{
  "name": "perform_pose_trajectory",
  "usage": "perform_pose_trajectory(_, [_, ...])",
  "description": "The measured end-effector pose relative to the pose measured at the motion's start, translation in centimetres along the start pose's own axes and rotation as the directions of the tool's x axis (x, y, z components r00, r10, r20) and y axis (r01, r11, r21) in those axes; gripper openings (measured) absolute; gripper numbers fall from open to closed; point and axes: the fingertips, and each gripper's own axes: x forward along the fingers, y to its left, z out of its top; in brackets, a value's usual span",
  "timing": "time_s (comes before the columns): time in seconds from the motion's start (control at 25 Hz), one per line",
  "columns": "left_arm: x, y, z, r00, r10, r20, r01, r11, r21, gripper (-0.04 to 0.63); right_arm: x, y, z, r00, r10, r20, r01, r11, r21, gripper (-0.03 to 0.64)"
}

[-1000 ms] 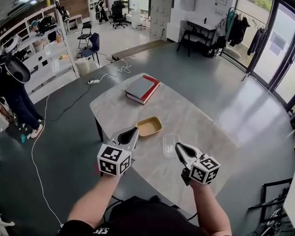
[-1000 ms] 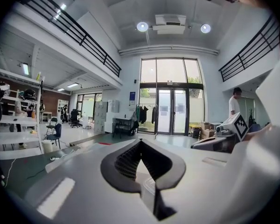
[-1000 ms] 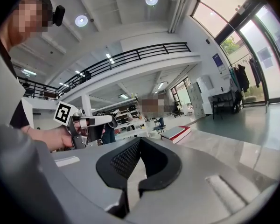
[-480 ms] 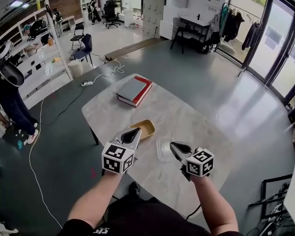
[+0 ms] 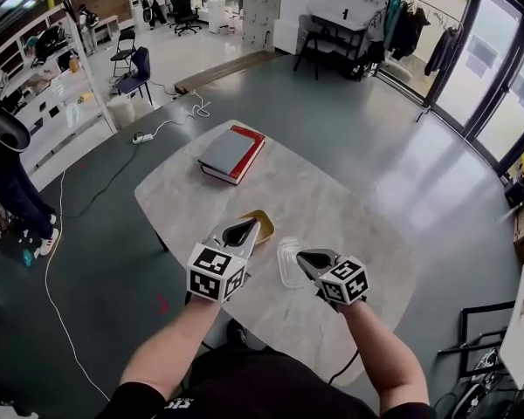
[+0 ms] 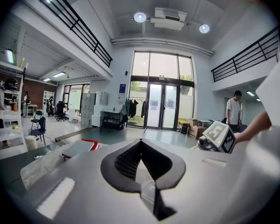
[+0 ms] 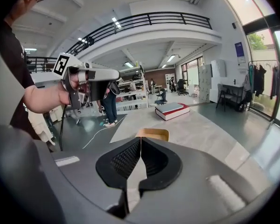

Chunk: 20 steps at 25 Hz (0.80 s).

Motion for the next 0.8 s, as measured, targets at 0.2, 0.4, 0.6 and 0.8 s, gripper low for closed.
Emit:
perform_pose_trajectory(0.2, [1.5,0.3,-0.4,1.000,-0.027,-0.013,0.027,0.999,-0.018,0.003,1.8,-1.5,-2.3,0.995,-0.004,-0.101,0.002,1.000,-0.024,0.034])
perform_pose_trajectory(0.4, [2.2,1.3,-1.8,0.999,-0.043,-0.033,0.042,0.998,-0.038,0.003,4.2,-2.0,-5.8,0.978,-0.005,-0.208,-0.003,0.999,-0.035,0.060])
perform_pose_trajectory(0.6, [2.8,1.6,-2.2,0.998,-0.053,-0.041,0.050,0.997,-0.052,0.003,5.3,-2.7,-8.5,0.955,0.006,-0.296,-0.016,0.999,-0.031,0.078])
perform_pose_trajectory(0.8, [2.8,2.5,-2.5,0.998,-0.047,-0.051,0.044,0.997,-0.059,0.003,6.0,-1.2,-11.2,0.903,0.023,-0.428,-0.105,0.980,-0.170,0.103])
